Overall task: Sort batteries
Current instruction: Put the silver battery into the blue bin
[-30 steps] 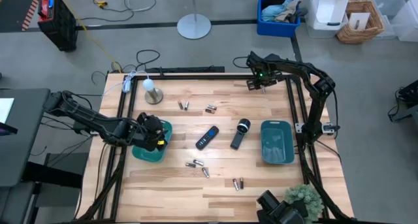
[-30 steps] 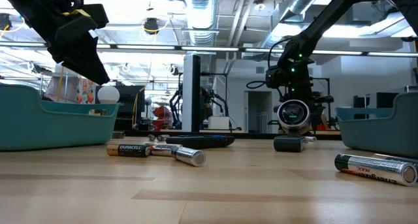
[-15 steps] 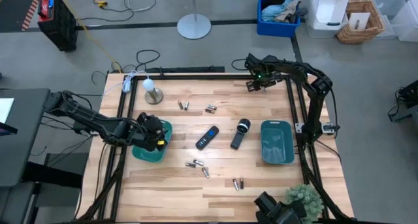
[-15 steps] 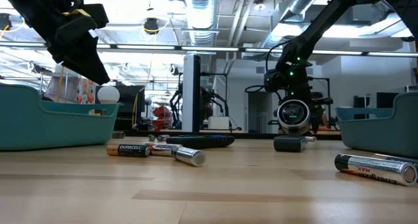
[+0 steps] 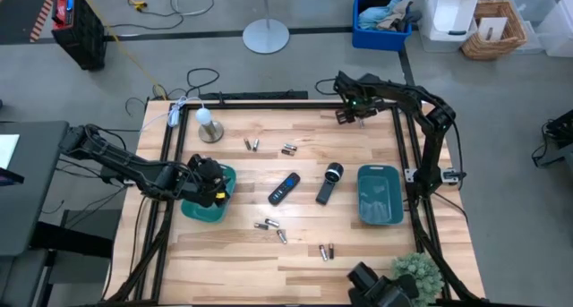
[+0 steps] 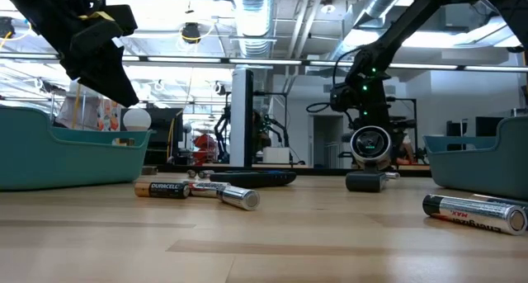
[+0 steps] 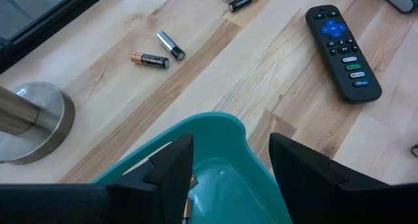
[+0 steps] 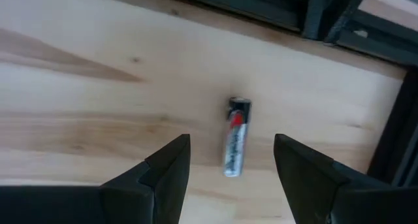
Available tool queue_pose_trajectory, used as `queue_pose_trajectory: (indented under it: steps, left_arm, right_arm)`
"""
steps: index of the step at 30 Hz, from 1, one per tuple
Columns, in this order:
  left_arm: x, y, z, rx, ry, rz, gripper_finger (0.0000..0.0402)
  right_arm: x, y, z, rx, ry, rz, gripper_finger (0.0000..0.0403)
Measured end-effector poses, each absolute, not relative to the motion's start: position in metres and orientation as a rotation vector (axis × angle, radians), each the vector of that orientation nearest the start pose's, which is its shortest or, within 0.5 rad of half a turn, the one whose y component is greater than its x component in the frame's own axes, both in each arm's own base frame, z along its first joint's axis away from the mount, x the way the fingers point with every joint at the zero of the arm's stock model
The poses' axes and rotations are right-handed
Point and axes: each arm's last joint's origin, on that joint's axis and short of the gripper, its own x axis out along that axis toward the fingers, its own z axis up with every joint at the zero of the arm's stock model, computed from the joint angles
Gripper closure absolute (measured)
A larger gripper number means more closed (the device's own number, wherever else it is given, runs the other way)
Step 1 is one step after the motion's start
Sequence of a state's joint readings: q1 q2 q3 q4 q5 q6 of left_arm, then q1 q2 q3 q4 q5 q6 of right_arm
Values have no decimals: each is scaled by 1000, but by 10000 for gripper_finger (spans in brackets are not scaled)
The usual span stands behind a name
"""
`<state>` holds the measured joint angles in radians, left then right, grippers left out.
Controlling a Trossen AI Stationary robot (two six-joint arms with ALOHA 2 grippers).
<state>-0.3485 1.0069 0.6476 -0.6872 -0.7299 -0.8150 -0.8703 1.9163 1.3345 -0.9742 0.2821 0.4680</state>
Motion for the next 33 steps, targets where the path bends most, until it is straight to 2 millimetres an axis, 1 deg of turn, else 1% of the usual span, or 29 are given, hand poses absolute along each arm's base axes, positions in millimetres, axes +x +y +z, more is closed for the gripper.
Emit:
queue_pose_trajectory:
  steps: [7,12,14,16,19,25,33]
  left_arm:
    - [170,-41,219,-206,685,665,207]
    - [170,-41,219,-204,684,667,207]
    - [170,-41,219,-201,685,666,207]
    - [170,-41,219,-201,685,666,207]
    - [170,-41,219,-205,690,661,207]
    - [170,-41,219,-205,691,659,207]
    - [170,-41,219,-206,691,659,207]
  right_arm:
    - [232,-274,186,789,1282,-1241,164]
    - [241,-275,186,761,1231,-1209,164]
    - [235,-279,179,832,1235,-1224,164]
    - [225,-284,169,905,1257,-1245,164]
    - [217,-289,163,928,1265,-1274,164]
    - [220,-287,161,922,1269,-1265,164]
    - [217,-285,158,926,1294,-1275,164]
